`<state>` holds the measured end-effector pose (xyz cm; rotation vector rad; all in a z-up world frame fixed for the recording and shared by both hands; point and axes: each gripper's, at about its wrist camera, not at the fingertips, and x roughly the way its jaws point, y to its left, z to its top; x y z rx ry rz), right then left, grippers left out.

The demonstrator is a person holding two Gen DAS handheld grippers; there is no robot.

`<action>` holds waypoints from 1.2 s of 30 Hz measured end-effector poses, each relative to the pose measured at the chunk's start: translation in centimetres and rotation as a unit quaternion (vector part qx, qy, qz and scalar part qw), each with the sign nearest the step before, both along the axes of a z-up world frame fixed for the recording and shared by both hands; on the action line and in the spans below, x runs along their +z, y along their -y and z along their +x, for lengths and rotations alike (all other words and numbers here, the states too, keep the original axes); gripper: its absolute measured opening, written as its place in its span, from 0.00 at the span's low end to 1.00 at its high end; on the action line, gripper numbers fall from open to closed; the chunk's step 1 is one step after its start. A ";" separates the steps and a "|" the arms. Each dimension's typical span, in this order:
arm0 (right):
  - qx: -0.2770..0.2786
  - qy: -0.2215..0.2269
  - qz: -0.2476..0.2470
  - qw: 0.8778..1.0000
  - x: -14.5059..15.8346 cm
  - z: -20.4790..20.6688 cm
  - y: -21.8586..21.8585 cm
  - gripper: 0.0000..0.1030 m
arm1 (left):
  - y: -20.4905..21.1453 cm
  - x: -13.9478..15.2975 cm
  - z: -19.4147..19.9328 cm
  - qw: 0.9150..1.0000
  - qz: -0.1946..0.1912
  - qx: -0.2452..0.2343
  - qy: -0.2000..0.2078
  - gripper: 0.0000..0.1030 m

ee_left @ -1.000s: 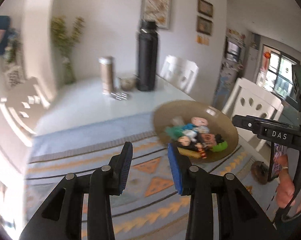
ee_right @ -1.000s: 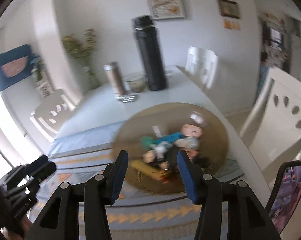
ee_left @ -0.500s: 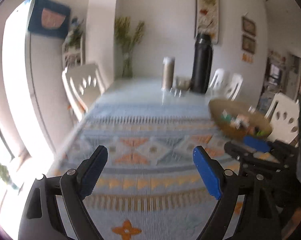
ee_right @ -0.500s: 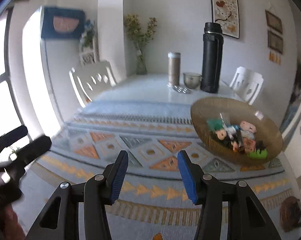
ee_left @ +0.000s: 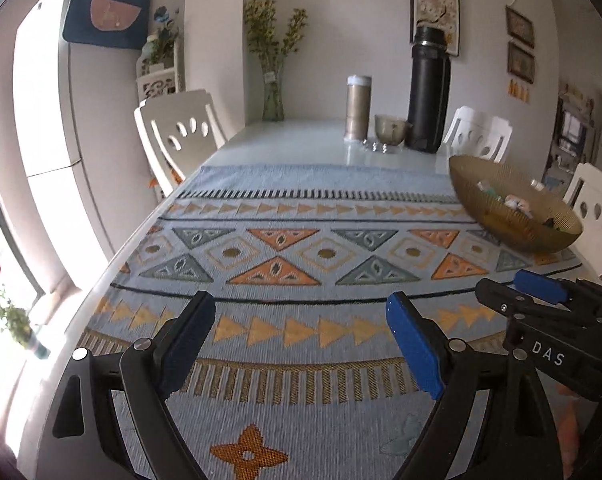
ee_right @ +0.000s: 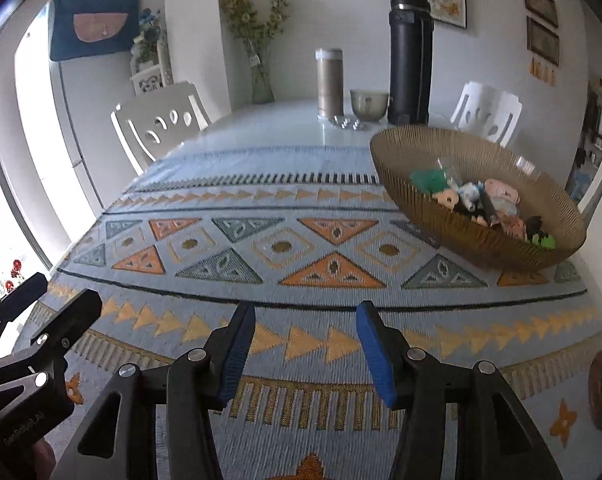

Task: Organize rigid objects

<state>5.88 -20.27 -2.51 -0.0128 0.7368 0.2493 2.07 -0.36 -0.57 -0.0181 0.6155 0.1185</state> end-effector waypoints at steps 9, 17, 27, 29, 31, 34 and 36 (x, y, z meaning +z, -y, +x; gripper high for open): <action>0.004 -0.012 0.001 1.000 -0.5 0.6 0.1 0.50 | -0.1 -0.1 -0.1 1.000 -0.011 -0.009 0.001 0.84; -0.003 -0.022 0.041 0.999 -0.5 0.8 1.6 0.56 | -0.9 -0.1 0.0 0.999 -0.040 -0.013 -0.008 0.86; 0.004 -0.027 0.047 0.999 -0.4 0.9 1.4 0.56 | -1.1 -0.7 0.5 0.999 -0.041 -0.002 -0.029 0.86; 0.008 -0.021 0.034 0.999 -0.4 0.7 0.9 0.56 | -0.4 -0.6 0.3 0.999 -0.024 -0.007 -0.025 0.86; 0.009 -0.017 0.026 0.999 -0.4 0.6 0.7 0.56 | 0.2 -0.5 0.2 1.000 -0.008 -0.009 -0.022 0.86; 0.009 -0.018 0.024 1.000 -0.4 0.7 0.5 0.56 | 0.3 -0.5 0.1 1.000 -0.003 -0.014 -0.023 0.86; 0.006 -0.020 0.030 0.999 -0.4 0.8 0.8 0.56 | 0.3 -0.5 0.2 1.000 -0.005 -0.014 -0.023 0.86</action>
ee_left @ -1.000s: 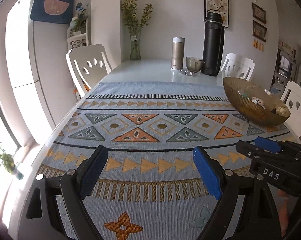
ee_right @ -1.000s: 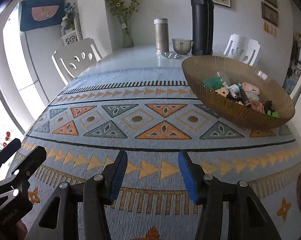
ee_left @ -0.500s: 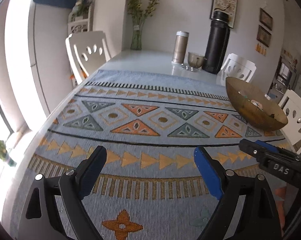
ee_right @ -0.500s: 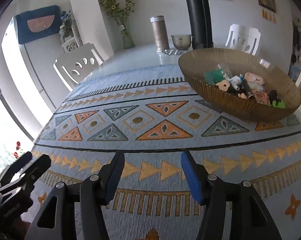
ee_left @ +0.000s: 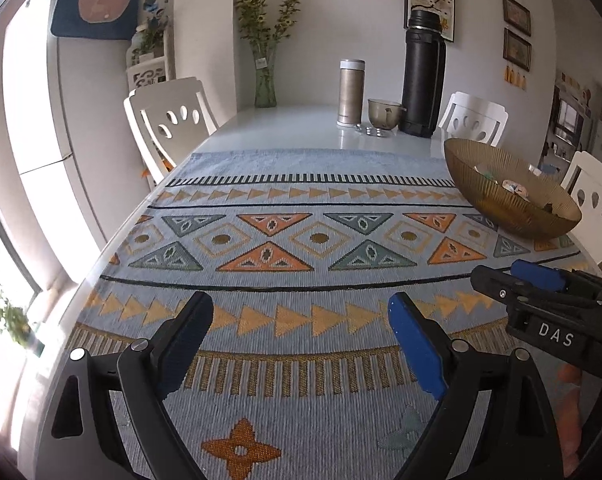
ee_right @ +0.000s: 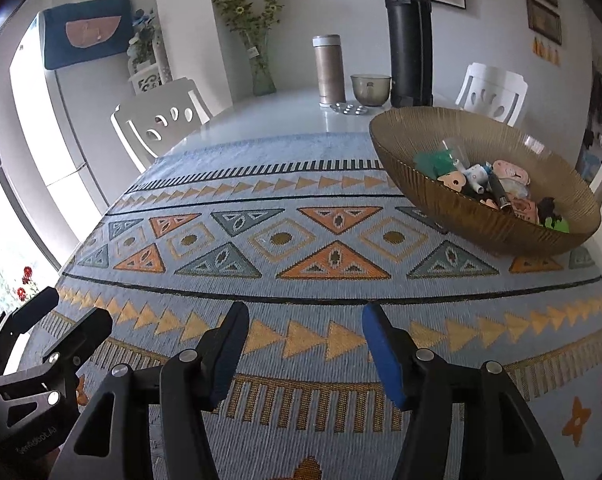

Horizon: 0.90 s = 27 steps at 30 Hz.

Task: Organize rigid objects

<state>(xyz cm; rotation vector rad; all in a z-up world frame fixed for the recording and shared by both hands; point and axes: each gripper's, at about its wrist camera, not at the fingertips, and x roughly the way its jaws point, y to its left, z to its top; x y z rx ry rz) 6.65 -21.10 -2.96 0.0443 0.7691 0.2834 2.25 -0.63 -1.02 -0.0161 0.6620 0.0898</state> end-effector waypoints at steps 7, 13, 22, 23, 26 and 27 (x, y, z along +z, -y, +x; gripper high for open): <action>-0.003 -0.005 0.008 1.000 -0.1 0.2 0.3 0.56 | 0.6 -0.1 0.1 1.000 0.013 0.002 -0.004 0.87; -0.004 -0.005 0.006 1.000 -0.1 0.1 0.3 0.57 | 0.4 -0.1 0.1 1.000 0.008 0.001 -0.005 0.88; -0.003 -0.006 0.005 1.000 -0.2 0.1 0.0 0.57 | 0.6 -0.1 0.0 1.000 0.012 -0.001 -0.006 0.89; -0.003 -0.006 0.005 1.000 -0.2 0.1 0.0 0.57 | 0.6 -0.1 0.0 1.000 0.012 -0.001 -0.006 0.90; -0.003 -0.007 0.005 1.000 -0.2 0.1 0.0 0.57 | 0.7 -0.1 0.0 1.000 0.012 -0.001 -0.008 0.90; -0.003 -0.007 0.005 1.000 -0.2 0.1 0.0 0.57 | 0.8 -0.1 0.0 1.000 0.013 -0.001 -0.008 0.90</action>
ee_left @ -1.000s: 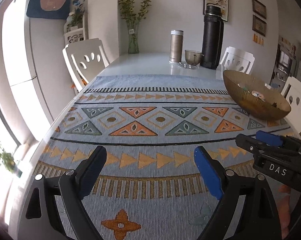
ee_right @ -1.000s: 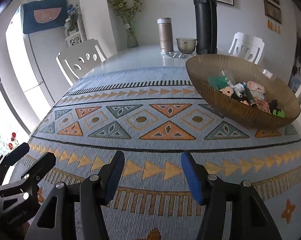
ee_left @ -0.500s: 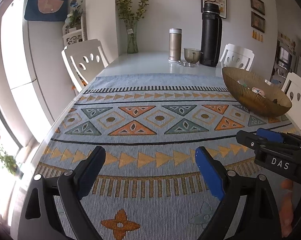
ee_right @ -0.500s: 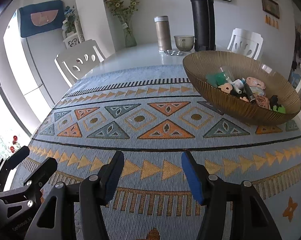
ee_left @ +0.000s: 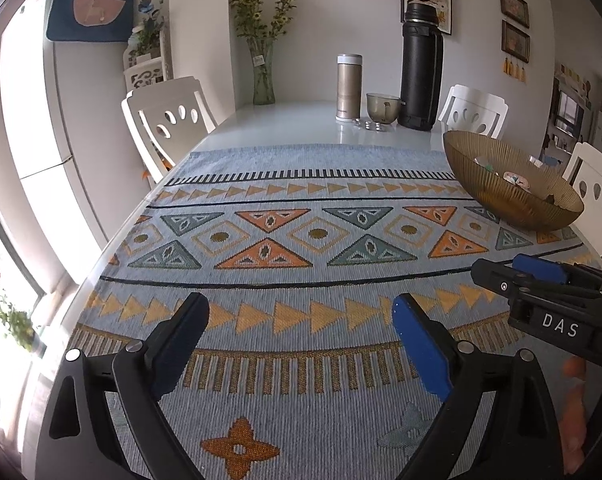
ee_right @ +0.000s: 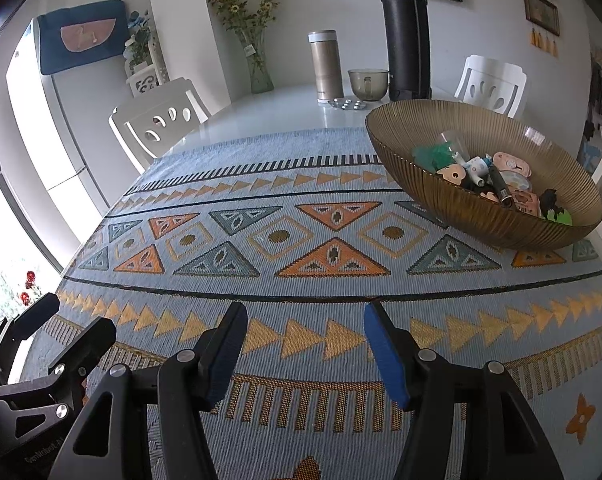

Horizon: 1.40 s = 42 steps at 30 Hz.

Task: Organize rigid objects

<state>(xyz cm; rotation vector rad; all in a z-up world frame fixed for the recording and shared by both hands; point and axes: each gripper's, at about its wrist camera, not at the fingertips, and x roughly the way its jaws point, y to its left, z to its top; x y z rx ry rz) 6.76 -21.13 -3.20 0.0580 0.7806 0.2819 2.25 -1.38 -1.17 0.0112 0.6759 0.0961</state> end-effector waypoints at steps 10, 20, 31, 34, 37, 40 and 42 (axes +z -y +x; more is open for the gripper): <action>-0.001 -0.002 0.003 1.000 -0.1 0.0 -0.1 0.57 | 0.0 -0.1 0.1 1.000 0.003 0.005 -0.004 0.91; 0.000 -0.003 0.002 1.000 -0.1 0.0 -0.1 0.57 | 0.4 -0.1 0.2 1.000 0.014 0.004 -0.007 0.91; 0.001 -0.006 0.005 1.000 -0.1 -0.1 -0.3 0.57 | 0.5 -0.3 0.4 1.000 0.016 0.003 -0.013 0.91; 0.001 -0.006 0.005 1.000 0.0 -0.1 -0.2 0.57 | 0.5 -0.3 0.4 1.000 0.018 0.003 -0.015 0.91; 0.002 -0.006 0.006 1.000 0.0 0.0 -0.2 0.57 | 0.7 -0.3 0.4 1.000 0.021 0.002 -0.014 0.91; 0.001 -0.006 0.006 1.000 0.0 0.0 -0.2 0.57 | 0.7 -0.4 0.4 1.000 0.022 0.002 -0.015 0.91; 0.002 -0.006 0.005 1.000 0.0 0.0 -0.2 0.57 | 0.7 -0.3 0.4 1.000 0.023 0.003 -0.015 0.91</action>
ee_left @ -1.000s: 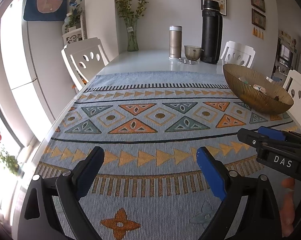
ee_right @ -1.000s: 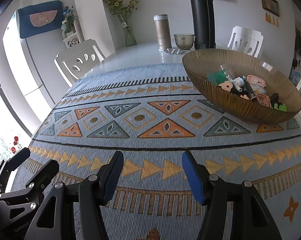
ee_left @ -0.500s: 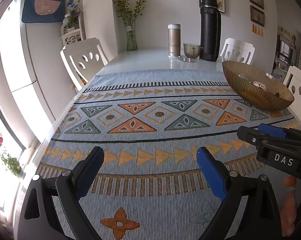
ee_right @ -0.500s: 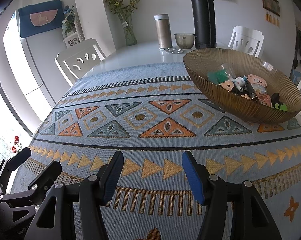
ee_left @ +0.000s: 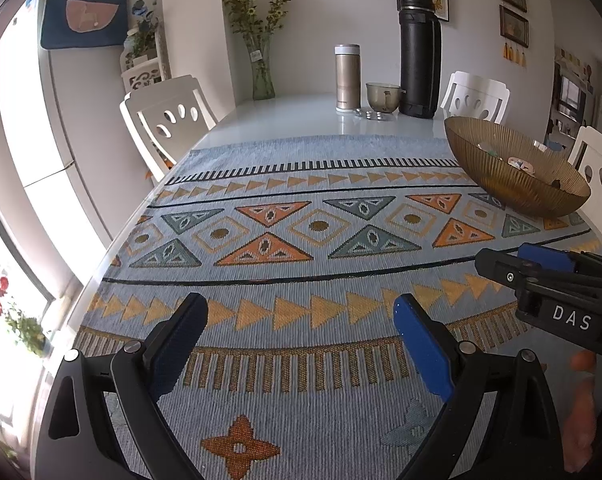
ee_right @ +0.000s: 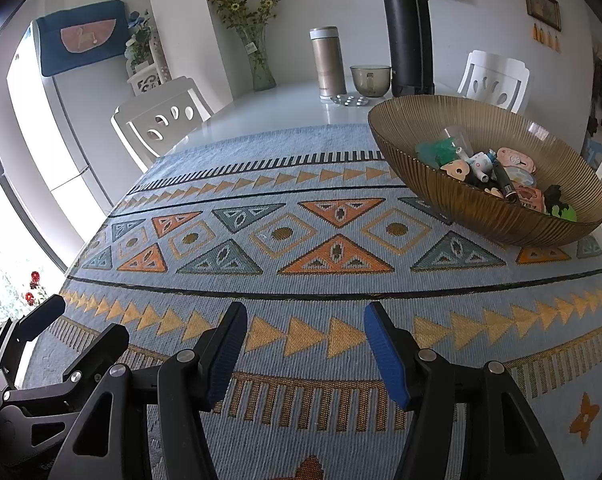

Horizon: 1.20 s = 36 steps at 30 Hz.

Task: Organize rigid objects

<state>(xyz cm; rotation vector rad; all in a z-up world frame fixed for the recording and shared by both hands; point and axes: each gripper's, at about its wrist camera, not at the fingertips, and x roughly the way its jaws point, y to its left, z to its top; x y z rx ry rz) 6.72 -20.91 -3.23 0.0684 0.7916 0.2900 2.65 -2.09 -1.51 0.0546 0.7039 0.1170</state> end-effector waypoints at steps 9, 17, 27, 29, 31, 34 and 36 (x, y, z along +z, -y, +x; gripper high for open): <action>0.001 0.000 -0.002 1.000 0.0 -0.1 0.0 0.58 | 0.2 -0.1 0.1 1.000 0.012 0.005 -0.002 0.91; 0.005 0.001 -0.010 1.000 -0.1 0.1 -0.1 0.57 | 0.7 -0.1 0.1 1.000 0.028 0.003 -0.004 0.91; 0.007 0.006 -0.029 1.000 -0.1 -0.1 -0.6 0.57 | 0.4 0.0 0.1 1.000 0.018 0.004 -0.005 0.91; 0.007 0.007 -0.031 0.999 -0.1 -0.1 -0.7 0.57 | 0.4 0.0 0.0 1.000 0.017 0.003 -0.004 0.91; 0.008 0.007 -0.032 0.999 -0.1 -0.1 -0.7 0.57 | 0.4 0.0 0.0 1.000 0.016 0.002 -0.004 0.91; 0.008 0.006 -0.032 0.999 -0.2 0.0 -0.7 0.57 | 0.4 0.0 0.0 1.000 0.017 0.002 -0.004 0.91; 0.009 0.006 -0.032 0.999 -0.2 0.0 -0.7 0.57 | 0.4 0.0 0.0 1.000 0.017 0.001 -0.004 0.91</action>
